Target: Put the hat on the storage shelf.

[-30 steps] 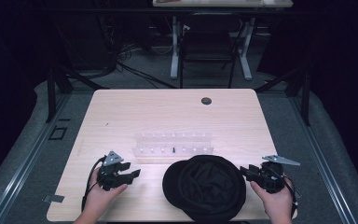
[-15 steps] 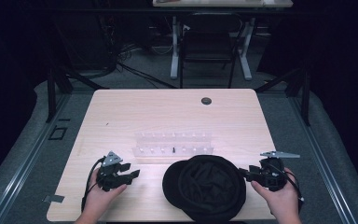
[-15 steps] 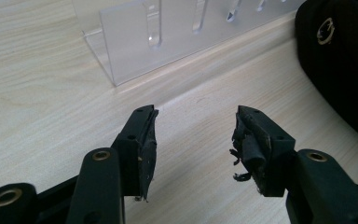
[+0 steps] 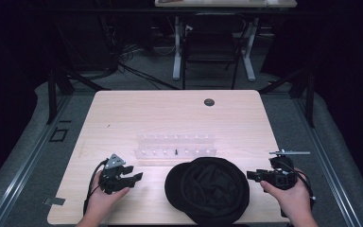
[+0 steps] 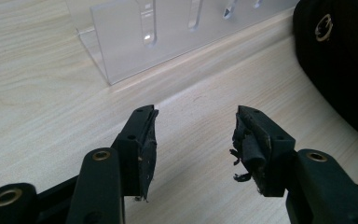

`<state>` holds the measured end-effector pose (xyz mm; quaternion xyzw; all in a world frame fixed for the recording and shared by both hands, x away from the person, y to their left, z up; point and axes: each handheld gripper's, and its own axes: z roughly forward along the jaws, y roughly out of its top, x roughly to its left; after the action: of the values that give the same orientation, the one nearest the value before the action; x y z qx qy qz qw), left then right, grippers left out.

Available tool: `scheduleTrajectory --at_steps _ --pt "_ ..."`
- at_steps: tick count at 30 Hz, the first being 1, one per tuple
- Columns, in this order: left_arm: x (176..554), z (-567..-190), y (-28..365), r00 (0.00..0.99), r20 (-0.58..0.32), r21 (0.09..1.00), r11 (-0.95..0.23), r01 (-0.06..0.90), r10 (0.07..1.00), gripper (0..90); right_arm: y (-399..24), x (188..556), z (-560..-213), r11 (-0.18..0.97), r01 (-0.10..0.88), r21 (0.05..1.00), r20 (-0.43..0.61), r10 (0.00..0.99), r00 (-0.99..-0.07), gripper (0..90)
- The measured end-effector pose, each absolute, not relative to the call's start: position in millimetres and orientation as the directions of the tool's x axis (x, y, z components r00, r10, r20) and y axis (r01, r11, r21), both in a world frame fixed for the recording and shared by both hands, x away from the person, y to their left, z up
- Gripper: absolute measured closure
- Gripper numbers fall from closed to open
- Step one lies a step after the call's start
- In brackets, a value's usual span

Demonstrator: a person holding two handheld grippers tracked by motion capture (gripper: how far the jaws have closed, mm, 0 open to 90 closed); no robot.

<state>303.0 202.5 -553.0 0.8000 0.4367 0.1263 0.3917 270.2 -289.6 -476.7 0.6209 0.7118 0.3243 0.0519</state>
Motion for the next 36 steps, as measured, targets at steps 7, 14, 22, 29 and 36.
scheduleTrajectory --at_steps 7,14,22,29,36 --pt "303 -553 204 0.594 -0.146 0.733 -0.316 0.602 0.791 48.4 -286 270 -477 -0.002 0.879 0.477 0.338 0.924 -0.182 58.9" --pt "303 -553 204 0.594 -0.146 0.732 -0.317 0.603 0.791 48.3 -286 271 -481 -0.006 0.901 0.433 0.336 0.929 -0.155 60.8" --pt "302 -553 203 0.595 -0.147 0.731 -0.318 0.604 0.790 48.3 -288 272 -490 -0.009 0.929 0.370 0.346 0.929 -0.129 61.6" --pt "302 -553 202 0.599 -0.143 0.730 -0.325 0.602 0.788 48.4 -285 274 -497 0.012 0.939 0.343 0.328 0.936 -0.131 61.5" --pt "302 -554 201 0.596 -0.133 0.733 -0.326 0.597 0.792 48.5 -283 277 -505 0.007 0.948 0.318 0.345 0.931 -0.122 63.3"
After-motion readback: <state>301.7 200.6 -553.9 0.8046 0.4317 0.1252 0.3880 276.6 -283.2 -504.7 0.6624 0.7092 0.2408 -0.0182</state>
